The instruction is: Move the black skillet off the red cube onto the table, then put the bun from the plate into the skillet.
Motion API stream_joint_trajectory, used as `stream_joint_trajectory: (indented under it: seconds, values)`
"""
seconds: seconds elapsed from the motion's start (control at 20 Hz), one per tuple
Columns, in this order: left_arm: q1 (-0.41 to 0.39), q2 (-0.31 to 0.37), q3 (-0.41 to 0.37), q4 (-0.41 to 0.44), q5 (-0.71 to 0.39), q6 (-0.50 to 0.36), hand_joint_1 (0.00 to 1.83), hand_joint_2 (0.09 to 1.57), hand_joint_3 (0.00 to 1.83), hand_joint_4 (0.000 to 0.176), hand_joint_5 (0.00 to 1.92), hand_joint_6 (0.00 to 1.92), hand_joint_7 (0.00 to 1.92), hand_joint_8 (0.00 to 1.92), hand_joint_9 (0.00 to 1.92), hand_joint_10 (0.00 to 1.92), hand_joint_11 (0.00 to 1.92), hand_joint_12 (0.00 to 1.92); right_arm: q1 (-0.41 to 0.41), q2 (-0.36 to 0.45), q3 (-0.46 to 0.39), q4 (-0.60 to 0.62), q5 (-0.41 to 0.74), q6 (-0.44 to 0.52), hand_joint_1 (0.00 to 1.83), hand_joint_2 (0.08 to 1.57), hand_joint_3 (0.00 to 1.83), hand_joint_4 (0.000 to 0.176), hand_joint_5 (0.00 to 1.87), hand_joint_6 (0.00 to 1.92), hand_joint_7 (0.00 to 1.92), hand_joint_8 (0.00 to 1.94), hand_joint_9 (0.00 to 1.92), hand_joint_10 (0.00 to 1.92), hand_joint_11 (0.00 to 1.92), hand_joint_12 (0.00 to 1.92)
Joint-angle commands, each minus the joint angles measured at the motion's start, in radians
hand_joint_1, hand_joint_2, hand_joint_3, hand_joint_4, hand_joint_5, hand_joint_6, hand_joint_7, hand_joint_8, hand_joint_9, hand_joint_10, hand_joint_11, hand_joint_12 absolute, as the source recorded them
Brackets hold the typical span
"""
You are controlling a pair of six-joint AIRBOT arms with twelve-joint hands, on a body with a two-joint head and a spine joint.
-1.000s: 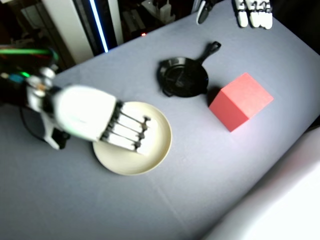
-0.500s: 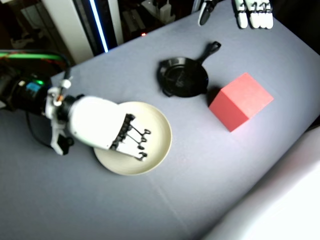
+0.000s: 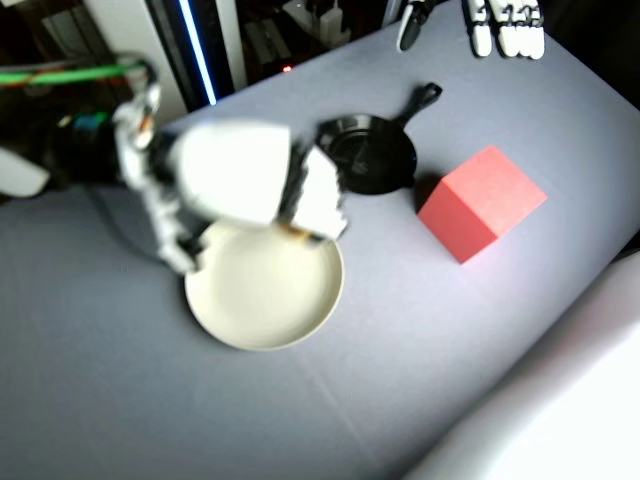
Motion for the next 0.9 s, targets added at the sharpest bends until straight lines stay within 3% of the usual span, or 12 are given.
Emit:
stream_joint_trajectory:
  seconds: [0.0, 0.1, 0.15, 0.2, 0.3, 0.35, 0.4, 0.5, 0.6, 0.7, 0.75, 0.85]
  values:
    - [-0.001, 0.003, -0.003, 0.004, -0.135, -0.003, 0.34, 0.89, 0.01, 0.056, 0.06, 0.0, 0.0, 0.0, 0.0, 0.0, 0.0, 0.24, 0.017, -0.014, 0.005, 0.012, 0.119, 0.01, 1.21, 1.15, 0.0, 0.0, 0.94, 1.14, 0.9, 1.03, 0.78, 0.65, 0.4, 1.36]
    - [0.0, 0.004, -0.003, 0.004, -0.136, -0.003, 0.17, 0.99, 0.02, 0.021, 0.04, 0.0, 0.0, 0.0, 0.01, 0.0, 0.0, 0.3, 0.028, -0.068, 0.021, -0.007, 0.109, 0.027, 1.23, 1.11, 0.0, 0.0, 1.04, 1.01, 0.94, 0.95, 0.84, 0.5, 0.36, 1.25]
    - [0.0, 0.005, -0.003, 0.004, -0.136, -0.003, 0.09, 1.05, 0.02, 0.043, 0.01, 0.0, 0.0, 0.0, 0.01, 0.0, 0.0, 0.27, 0.034, -0.09, 0.028, -0.019, 0.096, 0.037, 1.34, 1.1, 0.0, 0.0, 1.03, 1.0, 1.08, 0.78, 0.85, 1.01, 0.4, 1.28]
    - [0.0, 0.006, -0.002, 0.003, -0.137, -0.003, 0.02, 1.07, 0.02, 0.11, 0.01, 0.0, 0.0, 0.0, 0.02, 0.0, 0.0, 0.26, 0.038, -0.105, 0.032, -0.028, 0.086, 0.043, 1.25, 1.1, 0.0, 0.0, 1.01, 0.91, 1.03, 0.96, 0.85, 0.97, 0.53, 1.44]
    - [0.003, 0.008, -0.002, -0.003, -0.143, -0.003, 0.0, 1.1, 0.02, 0.123, 0.01, 0.0, 0.0, 0.0, 0.01, 0.0, 0.0, 0.21, 0.043, -0.138, 0.046, -0.051, 0.065, 0.07, 1.19, 1.08, 0.0, 0.0, 1.06, 0.82, 0.85, 1.66, 0.93, 1.78, 0.97, 1.86]
    - [0.006, 0.01, -0.002, -0.009, -0.147, -0.003, 0.0, 1.09, 0.01, 0.124, 0.02, 0.0, 0.0, 0.0, 0.0, 0.0, 0.0, 0.23, 0.044, -0.153, 0.051, -0.061, 0.059, 0.086, 1.16, 1.1, 0.01, 0.0, 1.01, 0.93, 0.81, 1.63, 0.81, 1.84, 0.82, 1.91]
    - [0.01, 0.013, -0.002, -0.017, -0.153, -0.003, 0.0, 1.03, 0.0, 0.122, 0.02, 0.0, 0.0, 0.0, 0.01, 0.0, 0.0, 0.29, 0.046, -0.166, 0.053, -0.07, 0.052, 0.09, 1.2, 1.14, 0.01, 0.0, 0.93, 0.96, 0.89, 1.36, 0.7, 1.59, 0.48, 1.89]
    - [0.021, 0.019, -0.003, -0.033, -0.168, -0.003, 0.0, 1.11, 0.01, 0.048, 0.03, 0.0, 0.06, 0.01, 0.06, 0.01, 0.0, 0.29, 0.053, -0.192, 0.055, -0.093, 0.022, 0.09, 1.23, 1.12, 0.0, 0.0, 0.92, 1.01, 1.05, 1.0, 0.75, 1.3, 0.52, 1.73]
    - [0.036, 0.025, -0.009, -0.044, -0.19, -0.003, 0.0, 1.18, 0.02, 0.033, 0.01, 0.0, 0.05, 0.0, 0.05, 0.0, 0.0, 0.14, 0.055, -0.204, 0.057, -0.115, -0.006, 0.09, 1.2, 1.16, 0.01, 0.0, 0.85, 1.07, 0.91, 1.24, 0.6, 1.34, 0.39, 1.76]
    - [0.04, 0.027, -0.012, -0.046, -0.195, -0.003, 0.0, 1.19, 0.02, 0.056, 0.0, 0.0, 0.05, 0.0, 0.05, 0.0, 0.01, 0.13, 0.055, -0.203, 0.057, -0.115, -0.019, 0.09, 0.95, 1.03, 0.0, 0.107, 0.38, 0.1, 0.4, 0.35, 0.28, 0.57, 0.01, 1.25]
    - [0.043, 0.027, -0.013, -0.048, -0.196, -0.003, 0.0, 1.19, 0.01, 0.045, 0.01, 0.0, 0.06, 0.0, 0.06, 0.0, 0.02, 0.14, 0.055, -0.203, 0.057, -0.115, -0.024, 0.09, 0.87, 0.99, 0.0, 0.153, 0.26, 0.02, 0.28, 0.11, 0.25, 0.26, 0.0, 1.0]
    - [0.047, 0.027, -0.015, -0.053, -0.201, -0.003, 0.0, 1.16, 0.0, 0.062, 0.02, 0.01, 0.08, 0.01, 0.07, 0.01, 0.03, 0.15, 0.055, -0.194, 0.048, -0.115, -0.024, 0.09, 0.78, 0.96, 0.0, 0.175, 0.07, 0.0, 0.12, 0.01, 0.16, 0.06, 0.0, 0.79]
